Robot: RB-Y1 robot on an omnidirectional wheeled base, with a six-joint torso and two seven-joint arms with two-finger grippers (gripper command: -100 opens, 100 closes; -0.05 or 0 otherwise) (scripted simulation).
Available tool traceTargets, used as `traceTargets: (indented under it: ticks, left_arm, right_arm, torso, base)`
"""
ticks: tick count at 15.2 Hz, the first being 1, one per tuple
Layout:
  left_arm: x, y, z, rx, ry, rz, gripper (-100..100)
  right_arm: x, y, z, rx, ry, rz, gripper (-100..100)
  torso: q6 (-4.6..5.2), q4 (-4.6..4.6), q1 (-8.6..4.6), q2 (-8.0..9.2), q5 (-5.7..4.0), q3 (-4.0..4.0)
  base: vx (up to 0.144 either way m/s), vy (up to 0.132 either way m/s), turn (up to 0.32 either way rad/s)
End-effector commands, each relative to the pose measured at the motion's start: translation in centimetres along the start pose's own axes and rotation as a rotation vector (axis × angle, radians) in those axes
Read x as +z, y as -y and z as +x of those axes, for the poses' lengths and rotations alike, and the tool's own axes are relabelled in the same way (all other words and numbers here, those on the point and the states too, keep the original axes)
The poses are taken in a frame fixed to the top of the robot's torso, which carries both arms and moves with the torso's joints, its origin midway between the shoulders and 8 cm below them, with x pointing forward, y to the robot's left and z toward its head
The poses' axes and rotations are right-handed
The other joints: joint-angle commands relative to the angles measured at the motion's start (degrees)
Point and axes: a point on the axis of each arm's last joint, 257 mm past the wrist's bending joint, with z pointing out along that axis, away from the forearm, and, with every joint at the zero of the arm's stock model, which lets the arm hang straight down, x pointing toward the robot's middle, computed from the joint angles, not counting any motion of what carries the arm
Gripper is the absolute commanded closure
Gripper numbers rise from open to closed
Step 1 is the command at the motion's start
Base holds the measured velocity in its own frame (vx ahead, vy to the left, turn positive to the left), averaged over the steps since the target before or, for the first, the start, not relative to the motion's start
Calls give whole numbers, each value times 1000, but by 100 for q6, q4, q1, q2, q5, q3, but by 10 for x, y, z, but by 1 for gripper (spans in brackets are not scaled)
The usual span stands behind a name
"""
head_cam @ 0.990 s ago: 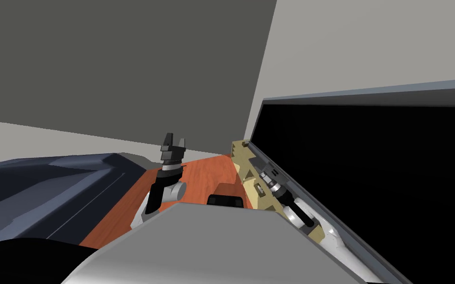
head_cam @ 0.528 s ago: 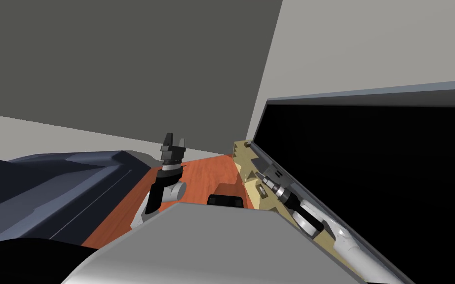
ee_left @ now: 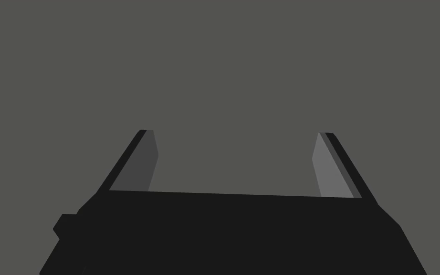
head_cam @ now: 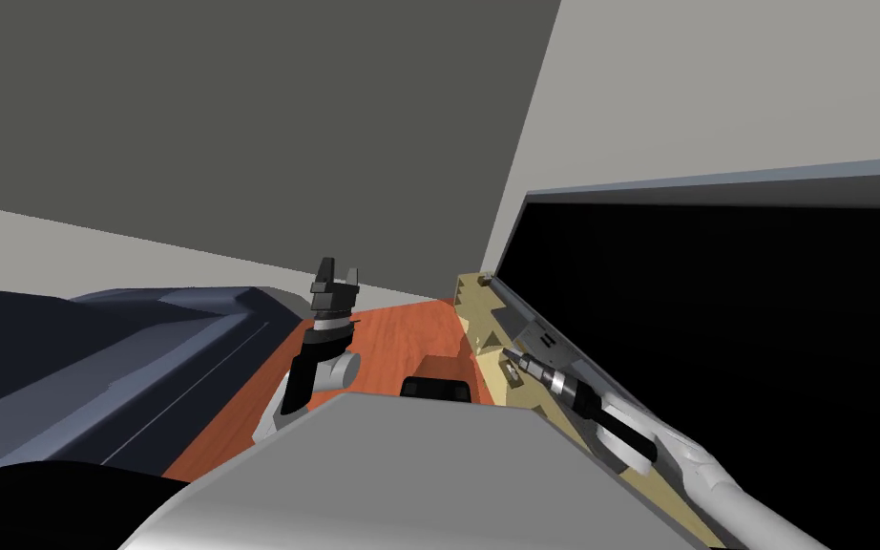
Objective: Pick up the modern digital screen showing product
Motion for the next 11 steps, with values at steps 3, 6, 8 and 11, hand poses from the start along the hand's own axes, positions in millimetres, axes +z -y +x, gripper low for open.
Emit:
traceTargets:
  ticks: [3,6,8,11]
  left_arm:
    - [0,0,0,0,0,0,0]
    - [0,0,0,0,0,0,0]
    - [0,0,0,0,0,0,0]
    - [0,0,0,0,0,0,0]
  right_arm:
    - [-25,23,13,-43,-100,49,-100]
    - [-44,41,22,-68,-168,85,-100]
    - [-66,57,28,-93,-235,122,-100]
    - [-105,82,40,-120,-347,180,-100]
  torso:
    - [0,0,-1,2,0,1]
    - [0,0,4,0,1,0]
    - [0,0,1,2,0,1]
    - [0,1,5,1,2,1]
  base:
    - [-12,32,67]
    - [-6,40,70]
    - [-15,36,77]
    - [-14,48,105]
